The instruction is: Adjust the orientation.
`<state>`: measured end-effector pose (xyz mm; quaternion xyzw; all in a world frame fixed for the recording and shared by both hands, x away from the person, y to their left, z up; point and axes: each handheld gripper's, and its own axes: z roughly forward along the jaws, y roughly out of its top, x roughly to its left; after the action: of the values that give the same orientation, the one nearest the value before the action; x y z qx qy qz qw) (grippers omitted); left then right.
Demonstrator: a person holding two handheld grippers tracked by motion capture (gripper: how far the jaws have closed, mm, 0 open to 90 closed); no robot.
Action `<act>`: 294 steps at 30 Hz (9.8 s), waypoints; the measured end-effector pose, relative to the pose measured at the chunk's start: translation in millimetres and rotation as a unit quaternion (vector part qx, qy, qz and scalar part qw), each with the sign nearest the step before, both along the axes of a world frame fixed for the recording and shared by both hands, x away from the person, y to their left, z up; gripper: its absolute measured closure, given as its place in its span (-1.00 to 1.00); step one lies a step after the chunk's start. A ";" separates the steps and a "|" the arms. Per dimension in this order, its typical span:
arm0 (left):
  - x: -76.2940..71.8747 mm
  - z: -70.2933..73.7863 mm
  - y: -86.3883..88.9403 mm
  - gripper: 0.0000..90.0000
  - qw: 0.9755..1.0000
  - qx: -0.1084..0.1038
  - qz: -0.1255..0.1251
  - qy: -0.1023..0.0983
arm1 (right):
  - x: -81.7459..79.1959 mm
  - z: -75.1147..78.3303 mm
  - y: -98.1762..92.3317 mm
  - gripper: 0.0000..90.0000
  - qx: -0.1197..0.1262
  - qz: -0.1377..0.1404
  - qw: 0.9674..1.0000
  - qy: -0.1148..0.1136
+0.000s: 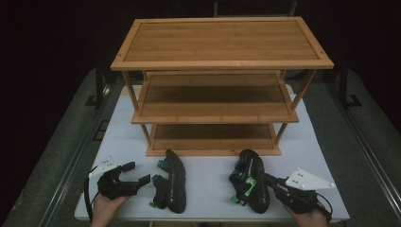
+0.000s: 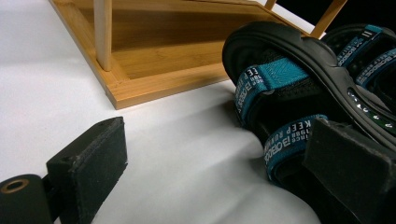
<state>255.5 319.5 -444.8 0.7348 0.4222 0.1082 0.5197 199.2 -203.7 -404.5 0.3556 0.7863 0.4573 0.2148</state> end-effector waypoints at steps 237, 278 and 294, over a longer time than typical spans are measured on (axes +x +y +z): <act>6.4 32.9 -117.8 0.68 0.993 0.019 -0.084 -0.078 | 6.9 4.9 2.2 0.80 0.029 -0.087 0.996 -0.001; 52.7 23.5 -156.7 0.68 0.992 0.029 -0.014 -0.123 | 79.5 2.2 55.2 0.80 -0.016 -0.134 0.989 -0.066; 65.7 15.3 -154.5 0.59 0.994 0.034 -0.022 -0.100 | 95.7 -13.1 59.9 0.68 -0.022 -0.127 0.990 -0.048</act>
<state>321.2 165.0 -429.5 0.7469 0.3479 0.1839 0.5360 294.9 -143.9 -417.7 0.4257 0.7332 0.4254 0.3166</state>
